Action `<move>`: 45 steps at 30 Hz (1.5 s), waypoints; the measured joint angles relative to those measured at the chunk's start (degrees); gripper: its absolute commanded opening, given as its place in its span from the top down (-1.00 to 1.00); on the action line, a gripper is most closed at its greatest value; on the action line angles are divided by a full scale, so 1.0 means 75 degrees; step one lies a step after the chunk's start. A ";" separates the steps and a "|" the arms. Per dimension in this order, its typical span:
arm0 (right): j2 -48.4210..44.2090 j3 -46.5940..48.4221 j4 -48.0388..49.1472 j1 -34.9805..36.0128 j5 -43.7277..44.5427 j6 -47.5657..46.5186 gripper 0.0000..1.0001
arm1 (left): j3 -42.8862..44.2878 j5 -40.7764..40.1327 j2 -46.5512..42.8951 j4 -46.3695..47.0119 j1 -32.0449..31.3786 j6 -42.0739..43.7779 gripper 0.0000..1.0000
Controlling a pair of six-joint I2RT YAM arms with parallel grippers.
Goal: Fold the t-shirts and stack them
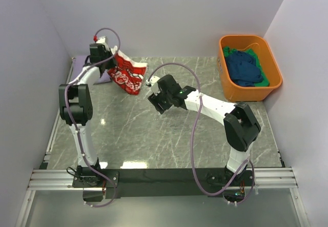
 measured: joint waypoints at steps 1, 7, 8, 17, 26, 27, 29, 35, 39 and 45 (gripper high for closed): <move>0.0000 -0.0009 -0.0050 0.0000 -0.0012 0.0003 -0.32 | 0.0318 0.0050 0.0160 -0.0137 0.0122 0.0204 0.99; 0.0000 -0.0015 -0.0105 0.0000 -0.0015 0.0006 -0.31 | 0.1603 0.0128 0.0580 -0.0632 0.0554 0.1052 0.99; 0.0000 -0.0015 -0.0111 -0.0003 -0.0015 0.0006 -0.31 | 0.1749 0.0125 0.0606 -0.0676 0.0577 0.1134 0.99; 0.0009 -0.0015 -0.0143 -0.0003 0.0041 0.0006 -0.29 | 0.2532 0.0175 0.0618 -0.0755 0.0600 0.1719 0.99; 0.0079 0.0143 -0.0280 -0.0003 0.0102 0.0006 -0.27 | 0.2824 0.0402 0.0618 -0.0854 0.0676 0.1495 0.99; 0.0082 0.0143 -0.0280 -0.0003 0.0102 0.0006 -0.27 | 0.2824 0.0425 0.0615 -0.0868 0.0697 0.1434 0.99; 0.0082 0.0143 -0.0283 -0.0003 0.0114 0.0006 -0.27 | 0.2824 0.0455 0.0615 -0.0880 0.0743 0.1320 0.99; 0.0085 0.0143 -0.0291 -0.0003 0.0122 0.0006 -0.27 | 0.2824 0.0600 0.0615 -0.0898 0.0941 0.1105 0.99; 0.0114 0.0160 -0.0300 -0.0003 0.0122 0.0006 -0.27 | 0.2824 0.0778 0.0615 -0.0901 0.1075 0.0927 0.99; 0.0259 0.0230 -0.0315 0.0000 0.0125 0.0006 -0.27 | 0.2865 0.0912 0.0615 -0.0906 0.1174 0.0664 0.99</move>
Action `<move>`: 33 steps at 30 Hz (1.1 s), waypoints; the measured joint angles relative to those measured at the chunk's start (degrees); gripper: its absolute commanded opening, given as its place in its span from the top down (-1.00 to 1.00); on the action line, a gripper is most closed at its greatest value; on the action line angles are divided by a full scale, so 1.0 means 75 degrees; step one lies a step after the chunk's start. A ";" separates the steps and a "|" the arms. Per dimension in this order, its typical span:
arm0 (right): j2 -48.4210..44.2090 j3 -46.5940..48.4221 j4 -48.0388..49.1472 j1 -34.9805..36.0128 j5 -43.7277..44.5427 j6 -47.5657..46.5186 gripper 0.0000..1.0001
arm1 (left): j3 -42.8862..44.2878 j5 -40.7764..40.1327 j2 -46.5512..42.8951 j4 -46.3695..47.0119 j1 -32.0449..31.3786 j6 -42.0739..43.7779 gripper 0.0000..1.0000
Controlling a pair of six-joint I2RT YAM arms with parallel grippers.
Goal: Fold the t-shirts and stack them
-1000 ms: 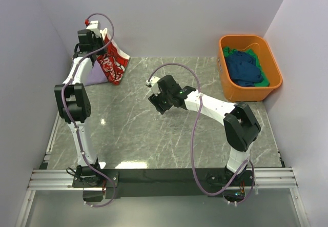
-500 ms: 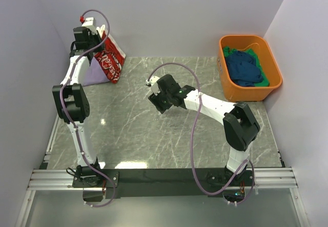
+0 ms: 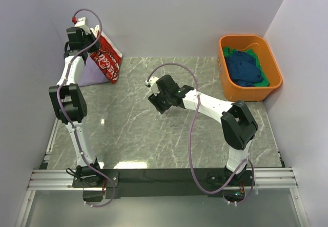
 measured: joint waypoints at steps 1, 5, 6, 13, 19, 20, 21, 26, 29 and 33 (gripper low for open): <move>0.0009 0.0000 -0.0003 0.0000 0.0000 0.0000 -0.27 | 0.0017 0.0020 0.0000 -0.0003 0.0015 -0.0026 0.99; 0.0012 0.0000 0.0000 0.0000 0.0000 0.0000 -0.27 | 0.0172 0.0195 0.0000 -0.0064 0.0061 -0.0160 0.99; 0.0015 0.0000 0.0000 0.0000 0.0000 0.0000 -0.27 | 0.0201 0.0219 0.0000 -0.0064 0.0079 -0.0178 0.99; 0.0044 0.0070 -0.0012 0.0000 0.0000 0.0000 -0.27 | 0.0224 0.0306 -0.0012 -0.0122 0.0207 -0.0224 0.99; 0.0076 0.0143 -0.0032 0.0000 0.0000 0.0000 -0.28 | 0.0221 0.0318 -0.0009 -0.0239 0.0385 -0.0210 0.99; 0.0085 0.0143 -0.0035 0.0003 0.0000 0.0000 -0.28 | 0.0219 0.0323 -0.0009 -0.0254 0.0434 -0.0192 0.99; 0.0102 0.0143 -0.0047 0.0003 -0.0003 0.0000 -0.28 | 0.0219 0.0335 0.0000 -0.0277 0.0498 -0.0178 0.99; 0.0160 0.0143 -0.0143 0.0020 0.0000 0.0000 -0.28 | 0.0583 0.0475 0.0452 -0.0364 0.0807 0.0105 0.97; 0.0163 0.0143 -0.0169 0.0035 0.0000 0.0000 -0.28 | 0.0766 0.0525 0.0924 -0.0458 0.0950 0.0361 0.95; 0.0166 0.0143 -0.0187 0.0044 0.0000 -0.0003 -0.28 | 0.0772 0.0510 0.1498 -0.0475 0.1119 0.0659 0.94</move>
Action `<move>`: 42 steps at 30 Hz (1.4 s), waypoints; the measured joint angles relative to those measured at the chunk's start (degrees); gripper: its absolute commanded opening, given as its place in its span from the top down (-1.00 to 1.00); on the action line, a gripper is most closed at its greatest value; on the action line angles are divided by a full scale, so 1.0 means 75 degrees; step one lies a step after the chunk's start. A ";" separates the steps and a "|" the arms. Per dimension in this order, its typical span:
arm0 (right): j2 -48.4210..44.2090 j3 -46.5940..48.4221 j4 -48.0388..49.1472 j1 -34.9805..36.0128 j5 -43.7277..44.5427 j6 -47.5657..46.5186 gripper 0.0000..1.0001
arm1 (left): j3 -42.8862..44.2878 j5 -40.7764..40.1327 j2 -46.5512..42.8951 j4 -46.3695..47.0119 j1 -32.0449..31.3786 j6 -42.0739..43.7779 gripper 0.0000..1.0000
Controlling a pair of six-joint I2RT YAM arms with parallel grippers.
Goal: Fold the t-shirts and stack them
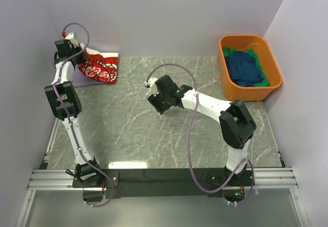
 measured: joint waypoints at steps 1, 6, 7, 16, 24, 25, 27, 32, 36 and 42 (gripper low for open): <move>0.0000 0.0000 -0.0006 0.0000 0.0003 0.0000 -0.28 | 0.0000 -0.0012 0.0099 0.0000 0.0038 0.0064 0.94; 0.0003 0.0000 -0.0035 0.0029 0.0006 0.0000 -0.28 | 0.0015 -0.0073 0.0405 0.0020 0.0227 0.0347 0.92; 0.0003 0.0000 -0.0038 0.0041 0.0006 -0.0003 -0.28 | 0.0017 -0.0085 0.0423 0.0020 0.0251 0.0382 0.89; 0.0003 0.0000 -0.0038 0.0079 0.0041 -0.0067 -0.33 | 0.0102 -0.0326 0.0580 0.0003 0.0437 0.0723 0.25; 0.0000 -0.0119 -0.0032 0.0079 0.0096 -0.0140 -0.37 | -0.0184 -0.1110 0.0361 -0.0122 0.0527 0.1495 -0.14; 0.0000 -0.0166 -0.0029 0.0079 0.0096 -0.0143 -0.37 | -0.0283 -0.1157 0.0265 -0.0154 0.0533 0.1585 -0.10; -0.0009 -0.0265 -0.0035 0.0079 0.0093 -0.0146 -0.37 | -0.0437 -0.1177 0.0015 -0.0195 0.0557 0.1754 -0.07; -0.0029 -0.0326 -0.0044 0.0076 0.0087 -0.0149 -0.36 | -0.0647 -0.0941 -0.0650 -0.0184 0.0595 0.1833 0.12; -0.0070 -0.0326 -0.0044 0.0026 0.0020 -0.0140 -0.32 | -0.0749 -0.0484 -0.0976 -0.0128 0.0603 0.1795 0.39; -0.0070 -0.0326 -0.0166 -0.0233 -0.0233 -0.0079 -0.27 | -0.0854 -0.0315 -0.0822 -0.0143 0.0606 0.1699 0.50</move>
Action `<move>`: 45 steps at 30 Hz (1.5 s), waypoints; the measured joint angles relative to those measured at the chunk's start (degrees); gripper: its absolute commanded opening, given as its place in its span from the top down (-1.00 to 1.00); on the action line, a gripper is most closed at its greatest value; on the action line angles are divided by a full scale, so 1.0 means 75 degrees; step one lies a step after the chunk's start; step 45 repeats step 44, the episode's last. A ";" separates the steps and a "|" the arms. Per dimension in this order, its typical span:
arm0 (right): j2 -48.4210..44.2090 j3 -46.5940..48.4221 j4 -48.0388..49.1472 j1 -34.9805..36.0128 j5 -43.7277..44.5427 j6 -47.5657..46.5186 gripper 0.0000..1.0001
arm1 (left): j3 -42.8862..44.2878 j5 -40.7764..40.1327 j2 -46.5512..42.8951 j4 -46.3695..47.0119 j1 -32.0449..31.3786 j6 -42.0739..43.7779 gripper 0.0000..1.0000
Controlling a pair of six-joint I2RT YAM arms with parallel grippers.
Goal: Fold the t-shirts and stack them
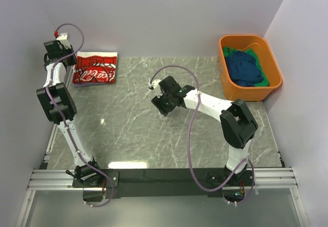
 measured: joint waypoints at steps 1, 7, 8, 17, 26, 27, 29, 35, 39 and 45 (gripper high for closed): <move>0.0000 0.0000 -0.0044 -0.0067 -0.0032 0.0009 -0.27 | -0.0003 -0.0003 0.0093 0.0006 0.0009 -0.0070 0.50; -0.0076 -0.0128 -0.0163 -0.0388 -0.0125 0.0064 -0.27 | 0.0003 -0.0143 0.0979 -0.0041 0.0122 -0.0356 0.52; -0.0125 -0.0210 -0.0195 -0.0420 -0.0125 0.0064 -0.27 | 0.0003 -0.0163 0.1107 -0.0090 0.0149 -0.0376 0.53; -0.0927 -0.0959 -0.0347 -0.0746 0.0035 -0.0003 -0.38 | -0.0586 -0.0504 0.0796 0.0038 0.0300 -0.0507 0.07; -0.2413 -0.1043 -0.0487 -0.1824 0.0358 -0.0105 -0.77 | -0.1134 -0.0230 -0.1705 -0.1139 0.0562 -0.0557 -0.99; -0.2605 -0.1043 -0.0519 -0.2017 0.0358 -0.0093 -0.80 | -0.1154 -0.0093 -0.2136 -0.1262 0.0554 -0.0568 -0.99; -0.2981 -0.1043 -0.0589 -0.2430 0.0356 -0.0058 -0.81 | -0.1154 0.0035 -0.3013 -0.1451 0.0452 -0.0568 -0.99; -0.4028 -0.1078 -0.0924 -0.3719 0.0233 0.0251 -0.82 | -0.1897 -0.0388 -0.5237 -0.1932 -0.0615 -0.0562 -0.99; -0.4998 -0.1673 -0.1137 -0.4130 0.0122 0.0353 -0.82 | -0.3762 -0.0475 -0.6295 -0.2069 -0.1437 -0.0530 -0.99; -0.6455 -0.2879 -0.1842 -0.4570 -0.0294 0.0087 -0.93 | -0.5936 -0.0799 -0.6881 -0.2512 -0.2428 -0.0469 -0.99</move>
